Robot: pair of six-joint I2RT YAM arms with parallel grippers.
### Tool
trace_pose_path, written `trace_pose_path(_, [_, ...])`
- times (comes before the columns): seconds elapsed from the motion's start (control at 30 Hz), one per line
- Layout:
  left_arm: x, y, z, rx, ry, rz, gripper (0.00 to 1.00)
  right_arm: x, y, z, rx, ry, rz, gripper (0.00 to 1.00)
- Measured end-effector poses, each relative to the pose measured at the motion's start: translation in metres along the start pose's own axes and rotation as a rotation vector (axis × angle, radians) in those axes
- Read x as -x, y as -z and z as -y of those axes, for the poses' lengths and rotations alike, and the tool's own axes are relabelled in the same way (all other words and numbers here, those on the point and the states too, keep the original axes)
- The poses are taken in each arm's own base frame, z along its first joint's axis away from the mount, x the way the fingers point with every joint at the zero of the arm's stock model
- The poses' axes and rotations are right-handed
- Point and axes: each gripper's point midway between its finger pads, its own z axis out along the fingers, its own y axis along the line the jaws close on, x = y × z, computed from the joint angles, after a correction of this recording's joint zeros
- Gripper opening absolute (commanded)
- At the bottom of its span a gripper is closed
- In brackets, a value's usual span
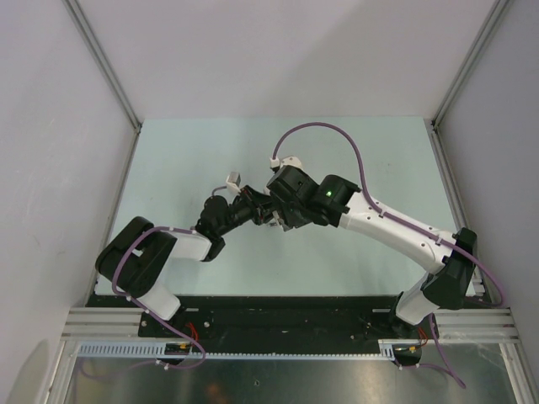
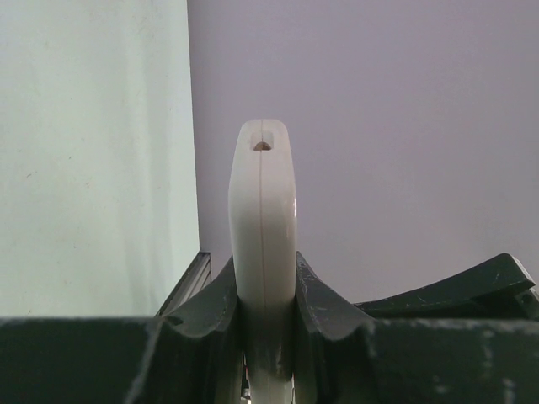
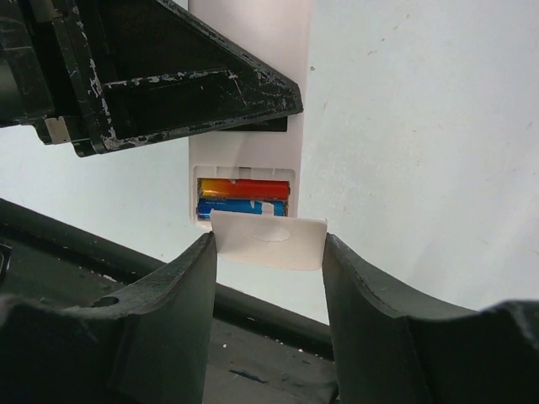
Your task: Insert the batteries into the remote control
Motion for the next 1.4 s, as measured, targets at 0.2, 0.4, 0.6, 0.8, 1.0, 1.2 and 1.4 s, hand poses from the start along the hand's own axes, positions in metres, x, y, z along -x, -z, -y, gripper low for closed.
trace_pose_path(0.2, [0.0,0.0,-0.001,0.008,0.003,-0.001,0.0,0.0,0.0,-0.001,0.006,-0.001,0.0,0.49])
trace_pose_path(0.4, [0.0,0.001,0.008,-0.013,-0.006,0.0,0.0,0.0,0.0,-0.006,0.031,-0.009,-0.004,0.49])
trace_pose_path(0.6, [-0.001,0.003,0.016,-0.033,-0.015,0.001,0.0,0.004,-0.001,-0.01,0.052,-0.032,0.006,0.49])
trace_pose_path(0.8, [-0.001,0.003,0.018,-0.036,-0.017,0.001,0.0,0.009,0.001,-0.012,0.064,-0.053,0.028,0.49])
trace_pose_path(1.0, [-0.001,0.003,0.018,-0.036,-0.017,0.001,0.0,0.011,0.0,-0.013,0.072,-0.06,0.033,0.49])
trace_pose_path(1.2, [-0.001,0.003,0.018,-0.037,-0.017,0.001,0.0,0.011,0.0,-0.013,0.074,-0.062,0.032,0.49])
trace_pose_path(1.4, [-0.001,0.003,0.017,-0.033,-0.02,0.001,0.0,0.01,-0.001,-0.014,0.08,-0.063,0.026,0.49])
